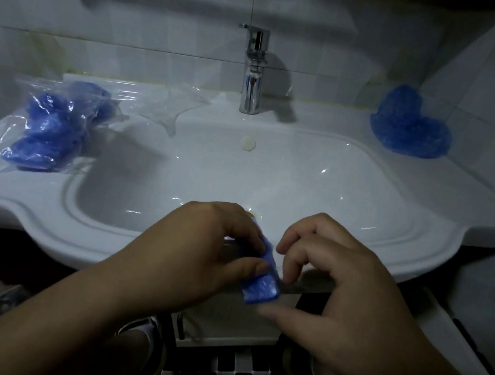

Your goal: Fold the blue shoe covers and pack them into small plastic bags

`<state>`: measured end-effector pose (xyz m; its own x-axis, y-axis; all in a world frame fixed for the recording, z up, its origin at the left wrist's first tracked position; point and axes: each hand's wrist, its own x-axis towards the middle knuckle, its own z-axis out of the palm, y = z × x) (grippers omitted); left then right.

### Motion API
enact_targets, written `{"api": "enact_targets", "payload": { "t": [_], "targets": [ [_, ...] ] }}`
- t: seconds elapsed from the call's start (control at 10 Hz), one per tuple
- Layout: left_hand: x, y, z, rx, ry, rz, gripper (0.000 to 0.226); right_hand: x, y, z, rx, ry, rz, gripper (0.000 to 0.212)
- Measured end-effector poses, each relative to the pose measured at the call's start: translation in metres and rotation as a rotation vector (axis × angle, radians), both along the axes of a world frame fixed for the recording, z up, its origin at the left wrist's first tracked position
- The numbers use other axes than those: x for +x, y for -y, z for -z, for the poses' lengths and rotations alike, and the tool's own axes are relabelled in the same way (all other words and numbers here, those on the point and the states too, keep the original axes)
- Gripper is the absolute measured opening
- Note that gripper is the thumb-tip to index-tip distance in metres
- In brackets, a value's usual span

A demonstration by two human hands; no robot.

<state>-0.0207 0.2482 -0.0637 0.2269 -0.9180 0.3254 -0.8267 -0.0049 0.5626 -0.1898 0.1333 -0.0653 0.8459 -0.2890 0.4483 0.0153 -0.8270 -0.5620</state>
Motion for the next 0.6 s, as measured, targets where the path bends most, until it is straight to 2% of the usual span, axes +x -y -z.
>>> {"api": "enact_targets", "payload": {
  "t": [0.1, 0.2, 0.3, 0.6],
  "targets": [
    [-0.003, 0.000, -0.001, -0.008, -0.002, -0.018, 0.019, -0.001, 0.004, -0.001, -0.146, -0.090, -0.048, 0.033],
    [-0.003, 0.000, 0.000, -0.013, -0.010, -0.015, 0.016, 0.002, 0.007, 0.004, -0.171, -0.060, -0.023, 0.015],
    [0.001, -0.002, -0.001, 0.018, -0.075, 0.044, 0.014, 0.002, 0.006, 0.003, -0.091, -0.063, -0.034, 0.005],
    [0.005, -0.002, -0.001, 0.057, -0.053, 0.097, 0.032, 0.016, -0.005, -0.012, 0.039, -0.036, -0.021, 0.011]
  ]
}}
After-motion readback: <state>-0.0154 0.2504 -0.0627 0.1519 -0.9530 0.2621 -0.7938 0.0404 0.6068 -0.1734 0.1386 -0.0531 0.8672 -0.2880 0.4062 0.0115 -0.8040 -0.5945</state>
